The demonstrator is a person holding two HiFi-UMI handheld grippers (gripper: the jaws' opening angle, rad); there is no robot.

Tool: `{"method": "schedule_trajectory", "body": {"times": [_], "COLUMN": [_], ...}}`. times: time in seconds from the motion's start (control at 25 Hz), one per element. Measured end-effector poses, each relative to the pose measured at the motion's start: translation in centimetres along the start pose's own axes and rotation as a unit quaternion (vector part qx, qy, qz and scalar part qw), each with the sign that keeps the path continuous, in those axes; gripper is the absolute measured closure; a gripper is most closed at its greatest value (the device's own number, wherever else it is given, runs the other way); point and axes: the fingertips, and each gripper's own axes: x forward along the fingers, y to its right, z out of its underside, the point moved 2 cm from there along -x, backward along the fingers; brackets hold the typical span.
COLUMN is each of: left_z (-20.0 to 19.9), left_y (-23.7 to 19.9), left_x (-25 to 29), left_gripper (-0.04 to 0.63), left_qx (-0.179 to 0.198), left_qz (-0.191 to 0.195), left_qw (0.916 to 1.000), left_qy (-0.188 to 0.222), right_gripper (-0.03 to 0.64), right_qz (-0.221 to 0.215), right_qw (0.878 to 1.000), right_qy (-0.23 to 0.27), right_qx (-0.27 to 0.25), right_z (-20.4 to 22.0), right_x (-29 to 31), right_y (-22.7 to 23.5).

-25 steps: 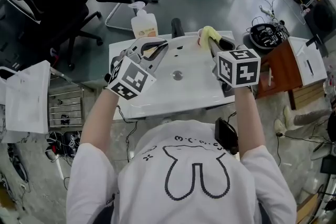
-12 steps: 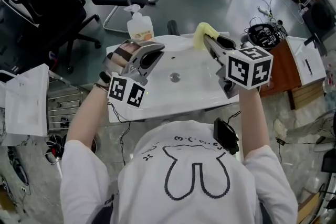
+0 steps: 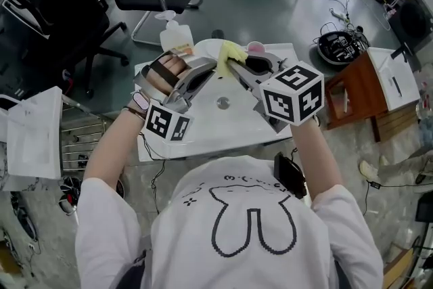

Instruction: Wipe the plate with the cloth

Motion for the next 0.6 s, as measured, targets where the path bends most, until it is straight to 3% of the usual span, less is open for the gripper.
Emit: {"method": "schedule_trajectory", "body": {"times": [0.2,0.6], "left_z": [-0.2,0.0], "left_y": [0.4,-0.6], "left_x": [0.3,0.0], "left_gripper": [0.577,0.577], "left_qx": [0.014,0.013], "left_qz": [-0.001,-0.022], "left_qw": [0.9999,0.9997], "left_qy": [-0.002,-0.004], "right_gripper": [0.566,0.565], "right_qz": [0.017,0.109], "right_qw": [0.998,0.992], "right_qy": [-0.025,-0.056], "right_qx": [-0.053,-0.016], "right_z": [1.1,2.9], "right_x": [0.2,-0.8], "right_y": [0.9,8.1]}}
